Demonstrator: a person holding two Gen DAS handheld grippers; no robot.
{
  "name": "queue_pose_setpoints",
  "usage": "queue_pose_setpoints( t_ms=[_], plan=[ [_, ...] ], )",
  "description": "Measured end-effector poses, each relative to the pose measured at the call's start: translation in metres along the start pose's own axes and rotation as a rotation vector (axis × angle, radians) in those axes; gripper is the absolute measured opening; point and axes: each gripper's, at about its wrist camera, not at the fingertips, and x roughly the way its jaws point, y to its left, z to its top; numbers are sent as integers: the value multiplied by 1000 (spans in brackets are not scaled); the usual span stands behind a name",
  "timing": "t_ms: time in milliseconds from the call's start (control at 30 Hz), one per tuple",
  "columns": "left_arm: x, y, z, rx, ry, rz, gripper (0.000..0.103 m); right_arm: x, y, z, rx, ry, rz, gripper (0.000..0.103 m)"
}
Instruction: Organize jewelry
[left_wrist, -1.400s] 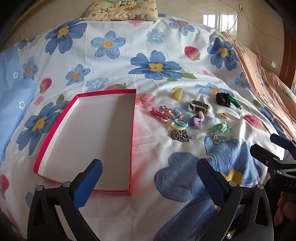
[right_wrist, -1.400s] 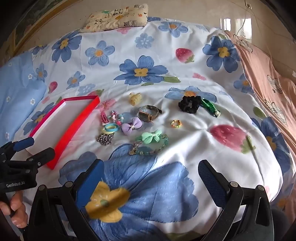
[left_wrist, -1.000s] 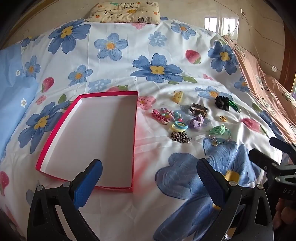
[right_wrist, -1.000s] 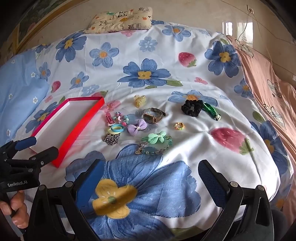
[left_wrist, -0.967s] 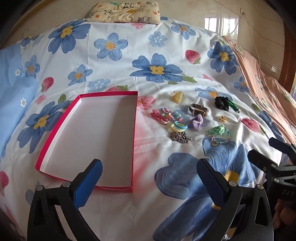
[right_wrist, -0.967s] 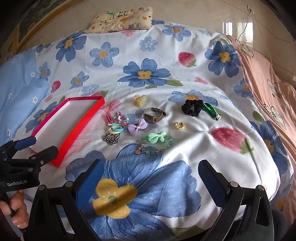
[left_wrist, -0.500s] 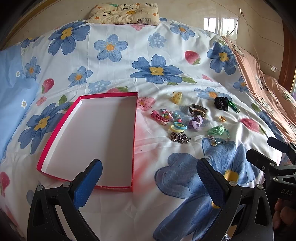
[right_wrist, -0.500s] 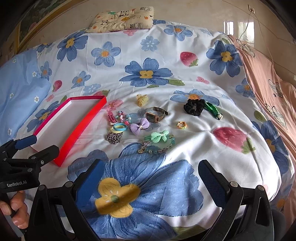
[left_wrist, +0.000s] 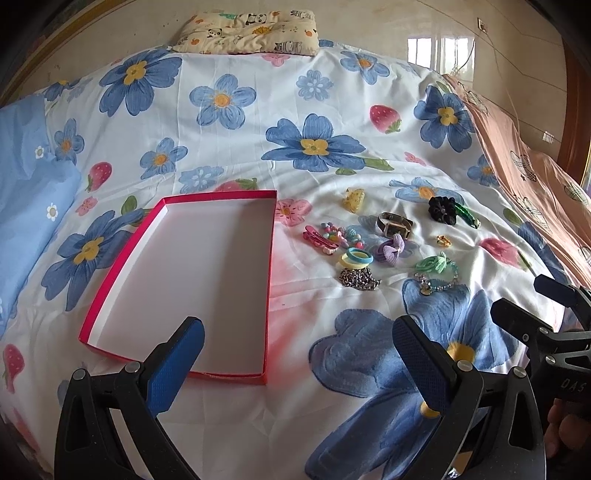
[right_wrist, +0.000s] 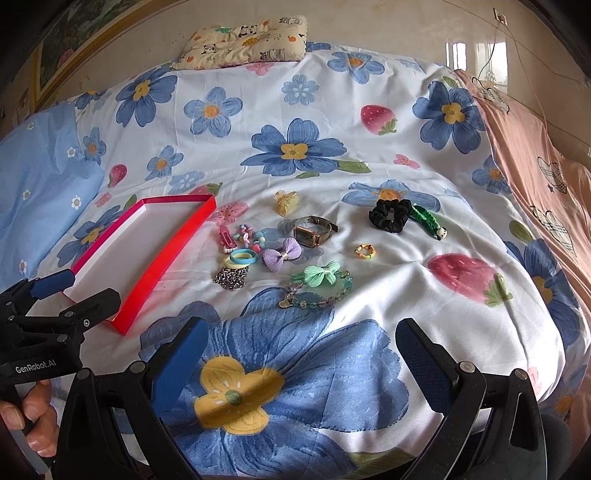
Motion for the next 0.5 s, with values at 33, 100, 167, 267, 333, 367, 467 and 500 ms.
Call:
queue_pose_setpoints(
  t_ms=[33, 100, 167, 267, 333, 367, 467, 500],
  plan=[
    [-1, -1, 0, 1, -2, 3, 102, -1, 0, 0, 1, -1, 2, 102],
    [0, 0, 1, 2, -4, 4, 102, -1, -1, 1, 4, -4, 6, 102],
    [-2, -1, 0, 3, -3, 5, 102, -1, -1, 1, 6, -4, 7, 102],
    [-2, -1, 2, 3, -4, 7, 102, -1, -1, 1, 6, -6, 11, 102],
    [-1, 0, 3, 4, -5, 9, 102, -2, -1, 1, 5, -8, 13, 102],
    [0, 0, 3, 4, -4, 10, 102, -1, 0, 1, 3, -8, 15, 102],
    [4, 2, 5, 4, 0, 13, 102, -1, 0, 2, 2, -7, 17, 102],
    [5, 3, 6, 3, 1, 13, 102, 0, 1, 2, 1, -5, 19, 102]
  ],
)
